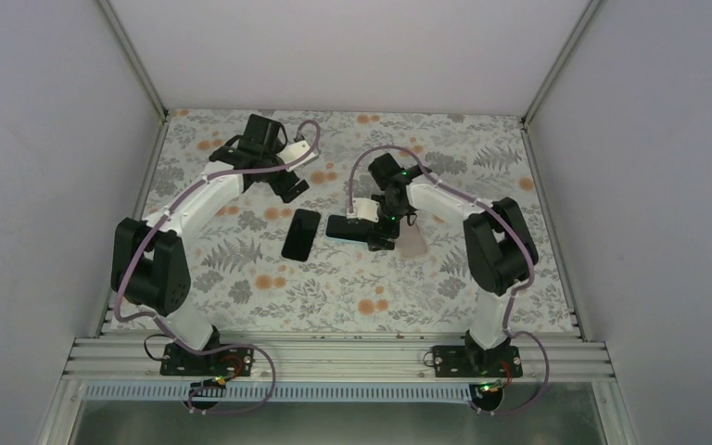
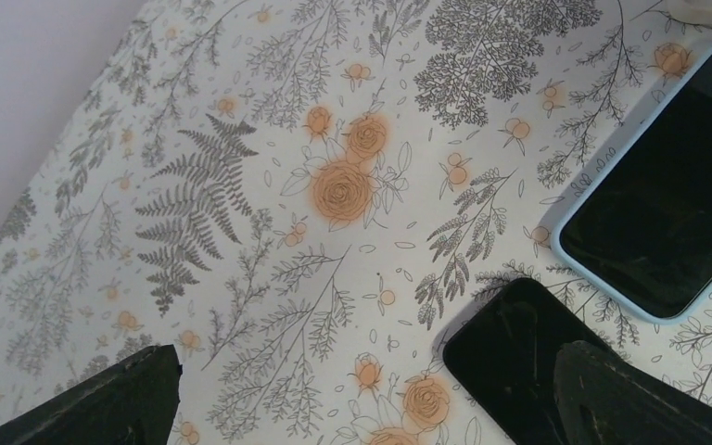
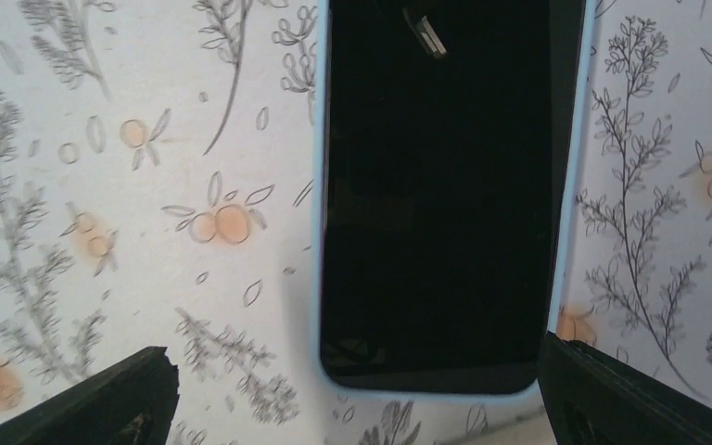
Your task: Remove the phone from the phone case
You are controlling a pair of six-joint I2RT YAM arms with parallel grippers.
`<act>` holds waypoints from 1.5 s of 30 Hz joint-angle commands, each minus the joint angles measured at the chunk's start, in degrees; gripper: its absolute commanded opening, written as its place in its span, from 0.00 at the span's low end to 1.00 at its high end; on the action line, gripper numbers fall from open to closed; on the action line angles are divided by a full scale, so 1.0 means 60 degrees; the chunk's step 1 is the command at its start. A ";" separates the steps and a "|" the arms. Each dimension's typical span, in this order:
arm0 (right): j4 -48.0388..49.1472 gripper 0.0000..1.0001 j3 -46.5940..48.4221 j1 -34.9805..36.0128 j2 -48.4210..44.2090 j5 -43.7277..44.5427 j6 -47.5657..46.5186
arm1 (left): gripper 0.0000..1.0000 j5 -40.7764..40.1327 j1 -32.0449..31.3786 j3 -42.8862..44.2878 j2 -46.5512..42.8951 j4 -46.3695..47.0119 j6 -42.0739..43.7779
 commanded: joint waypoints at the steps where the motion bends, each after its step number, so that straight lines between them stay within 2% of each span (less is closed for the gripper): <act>1: 0.0365 1.00 0.0659 0.0289 0.0756 0.0366 0.0030 | 1.00 -0.0036 -0.0012 0.0140 0.0179 0.0423 -0.0520; 7: 0.0095 1.00 0.1538 0.0407 0.1732 0.0599 0.0112 | 1.00 -0.0252 0.0042 -0.0298 0.0087 0.0759 -0.0509; 22: -0.0854 1.00 0.2981 0.0469 0.2929 0.0904 0.0105 | 1.00 0.0119 0.0073 -0.0508 -0.0030 0.0686 -0.0459; 35: -0.1109 0.99 0.3130 0.0517 0.3376 0.1143 0.0055 | 1.00 0.0259 0.0099 -0.0580 -0.0025 0.0645 -0.0359; 37: -0.1007 0.95 0.3052 0.0583 0.3334 0.1270 0.0088 | 1.00 0.0302 0.0108 -0.0529 0.0000 0.0621 -0.0386; 42: -0.0640 0.74 0.2522 0.0858 0.3143 0.1814 0.0135 | 1.00 0.0720 0.0141 -0.0361 0.0143 0.0376 -0.0506; 45: -0.0398 0.67 0.2191 0.0920 0.2890 0.1740 0.0184 | 1.00 0.1318 0.0239 -0.0114 0.0196 0.0034 -0.0622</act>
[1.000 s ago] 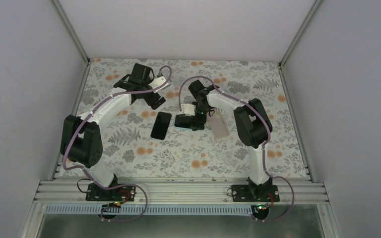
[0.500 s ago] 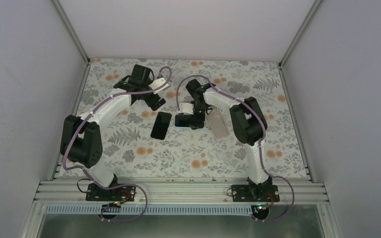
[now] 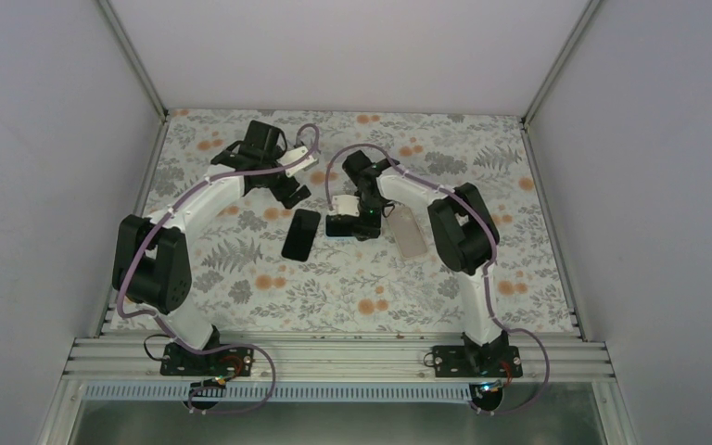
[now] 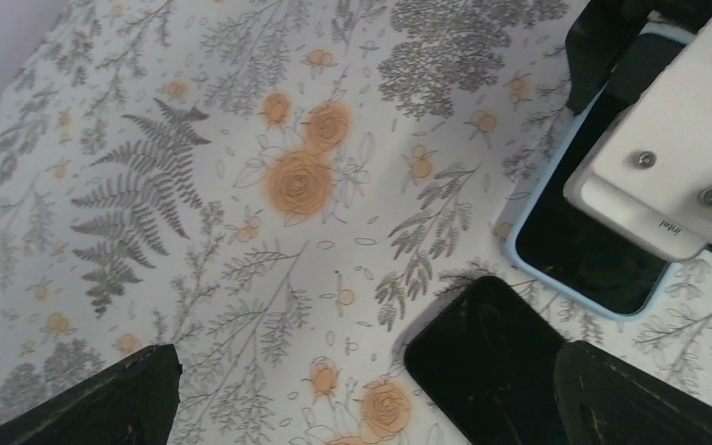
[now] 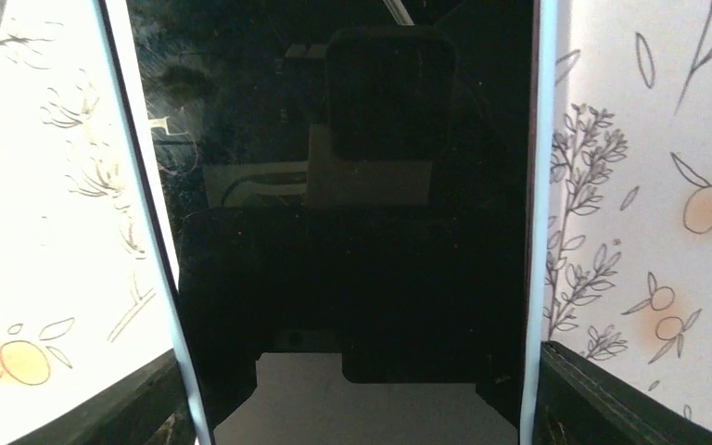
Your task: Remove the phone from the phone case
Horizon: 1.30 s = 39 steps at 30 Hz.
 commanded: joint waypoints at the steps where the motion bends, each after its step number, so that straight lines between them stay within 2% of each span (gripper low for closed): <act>1: 0.0200 0.67 -0.0678 0.0260 -0.0116 0.0184 0.0087 | 1.00 0.1215 0.0215 0.0584 0.0067 -0.0618 -0.0316; 5: 0.0505 0.64 -0.0837 0.0258 -0.0614 0.0014 0.0320 | 1.00 0.2764 0.0555 0.1485 0.0838 -0.1908 -0.0512; 10: 0.1087 0.65 -0.0957 0.0199 -0.1616 -0.0364 0.0774 | 1.00 0.3861 0.0798 0.2273 0.1702 -0.2799 -0.0655; 15: 0.1276 0.64 -0.0791 0.0194 -0.2180 -0.0505 0.1227 | 1.00 0.5359 0.1046 0.3855 0.3089 -0.4279 -0.0840; 24: 0.1677 0.65 0.0083 0.0197 -0.2086 -0.0182 0.1906 | 1.00 0.6084 0.1106 0.4829 0.3980 -0.4601 -0.1595; 27: 0.1755 0.64 0.0506 0.0209 -0.1850 -0.0094 0.2114 | 1.00 0.6921 0.1119 0.4934 0.4209 -0.4803 -0.1636; 30: 0.1887 0.63 0.0834 0.0244 -0.1670 0.0048 0.2289 | 0.94 0.7429 0.1127 0.5182 0.4437 -0.5123 -0.1561; 35: 0.2052 0.63 0.1029 0.0256 -0.1705 0.0027 0.2374 | 0.89 0.7414 0.1199 0.5103 0.4452 -0.5022 -0.1669; 37: 0.2102 0.63 0.1068 0.0267 -0.1673 0.0079 0.2390 | 0.82 0.7701 0.1200 0.5189 0.4510 -0.5128 -0.1598; 39: 0.2081 0.64 0.1111 0.0288 -0.1610 0.0078 0.2411 | 0.70 0.7994 0.1200 0.5362 0.4569 -0.5255 -0.1514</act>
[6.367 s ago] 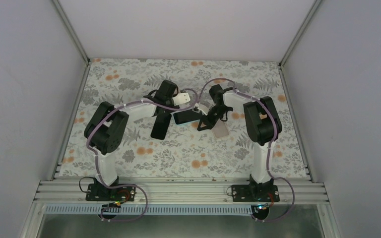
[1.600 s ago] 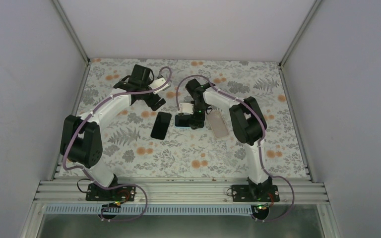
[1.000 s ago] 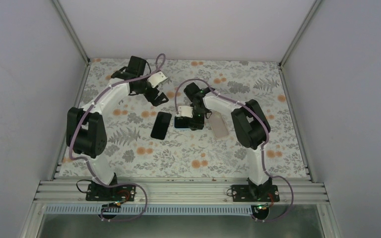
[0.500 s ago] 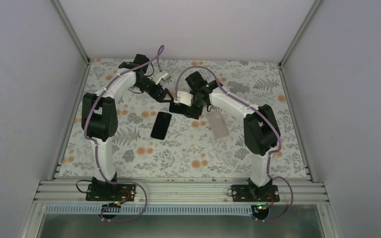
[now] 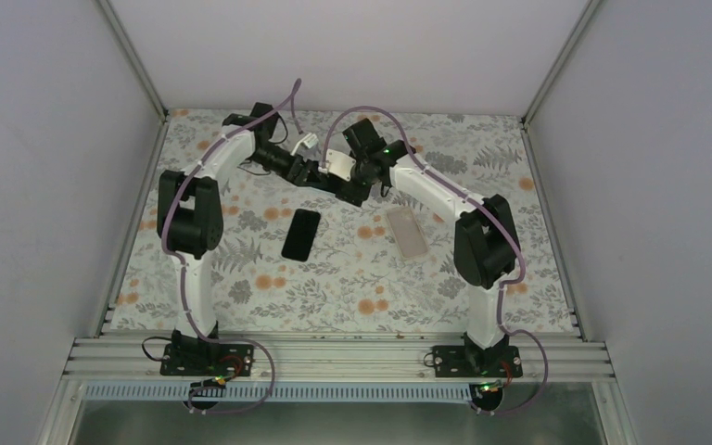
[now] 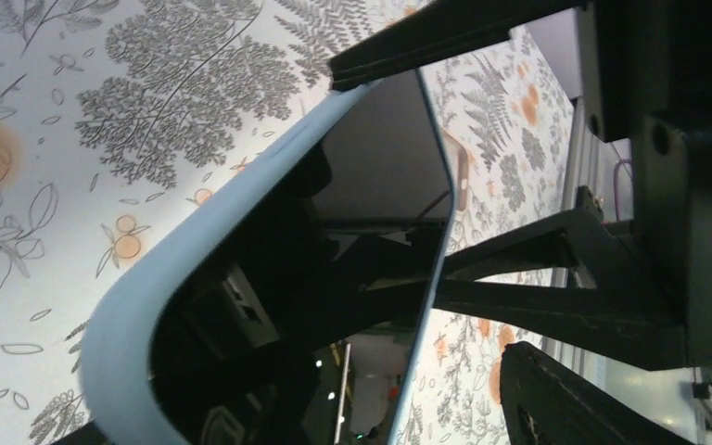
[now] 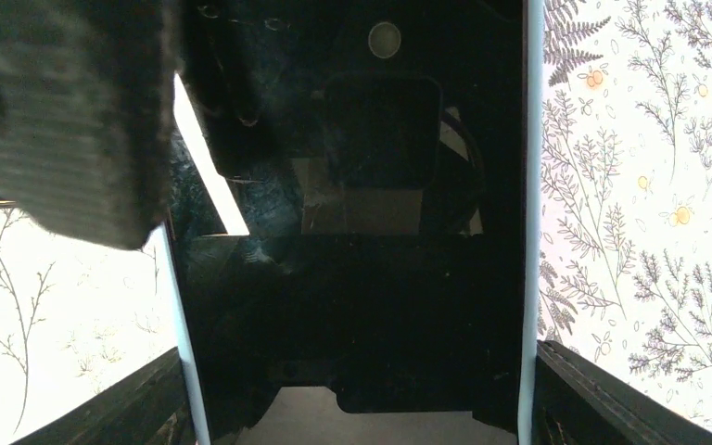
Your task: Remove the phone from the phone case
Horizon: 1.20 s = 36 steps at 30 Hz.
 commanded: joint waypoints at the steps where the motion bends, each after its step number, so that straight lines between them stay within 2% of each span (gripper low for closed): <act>1: 0.0491 0.63 0.0396 0.0148 0.0141 0.0065 0.0276 | 0.64 0.1016 0.0053 0.0469 0.0139 -0.0355 0.0177; 6: 0.0610 0.64 0.0327 0.0272 0.0079 0.0099 0.0365 | 0.48 0.1472 0.0049 0.0627 0.0260 -0.0579 0.0329; 9: 0.0604 0.63 0.0367 0.0336 0.0061 0.0136 0.0387 | 0.35 0.1581 0.0052 0.0639 0.0335 -0.0695 0.0435; 13: 0.0573 0.64 0.0344 0.0378 -0.0011 0.0093 0.0407 | 0.07 0.1570 0.0045 0.0614 0.0353 -0.0771 0.0547; 14: 0.0572 0.65 0.0341 0.0374 -0.0032 0.0041 0.0417 | 0.03 0.1536 0.0052 0.0617 0.0355 -0.0774 0.0582; 17: 0.0473 0.70 0.0353 0.0371 -0.0154 -0.0183 0.0418 | 0.02 0.1445 0.0052 0.0666 0.0375 -0.0899 0.0827; 20: 0.0186 0.82 0.0224 0.0314 -0.0442 -0.0621 0.0341 | 0.02 0.1395 0.0023 0.1013 0.0457 -0.1421 0.1460; 23: -0.0206 0.88 -0.0092 0.0020 -0.0891 -0.1449 0.0080 | 0.02 0.1126 0.0012 0.1062 0.0281 -0.1677 0.1980; 26: -0.0884 0.88 -0.0185 -0.0593 -0.1251 -0.2661 -0.0130 | 0.02 0.0217 -0.0122 0.0854 -0.0173 -0.1462 0.2333; 29: -0.1061 0.88 -0.0652 -0.1285 -0.1670 -0.3612 -0.0282 | 0.02 -0.1003 -0.0400 0.0126 -0.1020 -0.0583 0.2471; 34: -0.1002 0.84 -0.1326 -0.2077 -0.1969 -0.4322 -0.0407 | 0.02 -0.2408 -0.0861 -0.1348 -0.2634 0.1089 0.2767; 36: -0.0974 0.81 -0.1630 -0.2181 -0.1976 -0.4199 -0.0505 | 0.02 -0.2527 -0.0964 -0.1957 -0.3222 0.1696 0.2879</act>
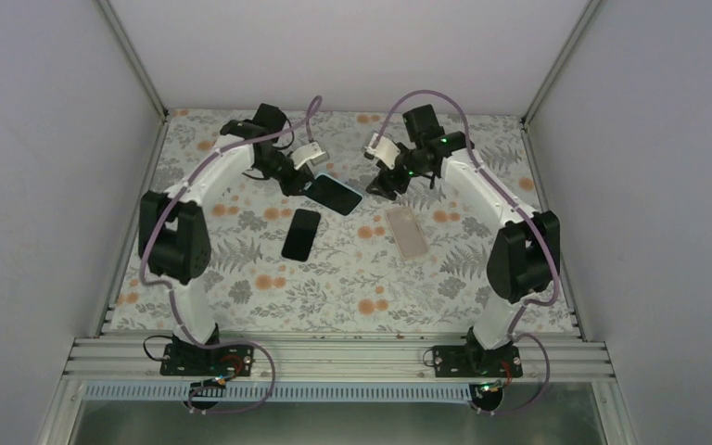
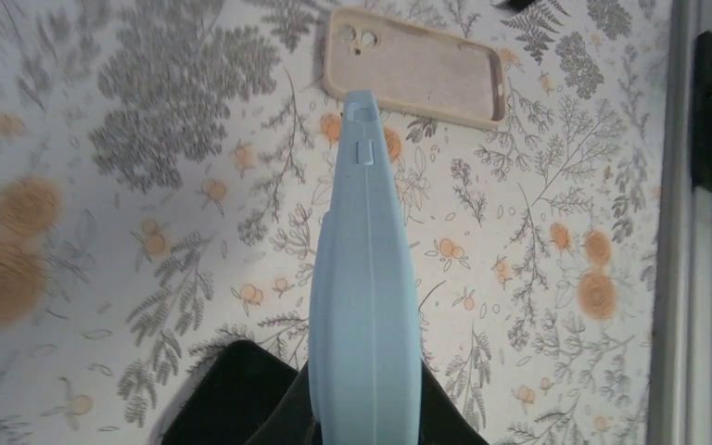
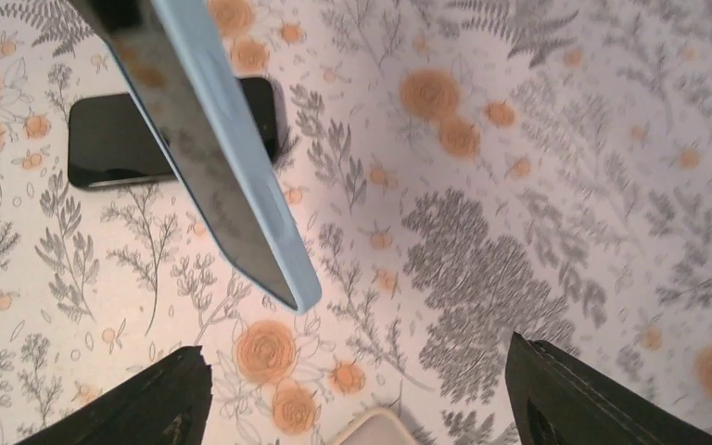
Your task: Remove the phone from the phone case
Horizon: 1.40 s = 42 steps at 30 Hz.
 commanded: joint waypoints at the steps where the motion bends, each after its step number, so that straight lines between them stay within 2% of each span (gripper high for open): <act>1: -0.0164 0.80 -0.0777 -0.0148 -0.0048 -0.0675 -0.0303 | 0.02 -0.0584 -0.0262 -0.0980 -0.1624 0.1910 0.0599; 6: 0.0111 0.69 -0.1325 -0.0139 0.0032 -0.0567 -0.0066 | 0.02 -0.0589 -0.0640 -0.1668 -0.2442 0.2474 0.0713; 10: 0.0397 0.52 -0.1593 -0.0127 -0.0165 -0.0617 0.0186 | 0.02 -0.0503 -0.0742 -0.1538 -0.2348 0.2227 0.0711; 14: 0.0342 0.27 -0.1596 -0.0127 -0.0052 -0.0736 0.0285 | 0.02 -0.0455 -0.0756 -0.1446 -0.2264 0.2175 0.0741; 17: 0.0406 0.22 -0.1593 -0.0120 0.0038 -0.0661 0.0353 | 0.02 -0.0372 -0.0774 -0.1369 -0.2217 0.2125 0.0738; 20: 0.0473 0.23 -0.1549 -0.0131 0.0013 -0.0612 0.0389 | 0.02 -0.0393 -0.0786 -0.1340 -0.2166 0.2014 0.0817; 25: 0.0407 0.34 -0.1392 -0.0135 0.0051 -0.0692 0.0351 | 0.02 -0.0404 -0.0790 -0.1391 -0.2115 0.1969 0.0844; 42: 0.0665 0.34 -0.0964 -0.0142 0.0418 -0.0193 0.0486 | 0.02 0.0022 -0.0980 -0.1345 -0.2127 0.1464 0.1155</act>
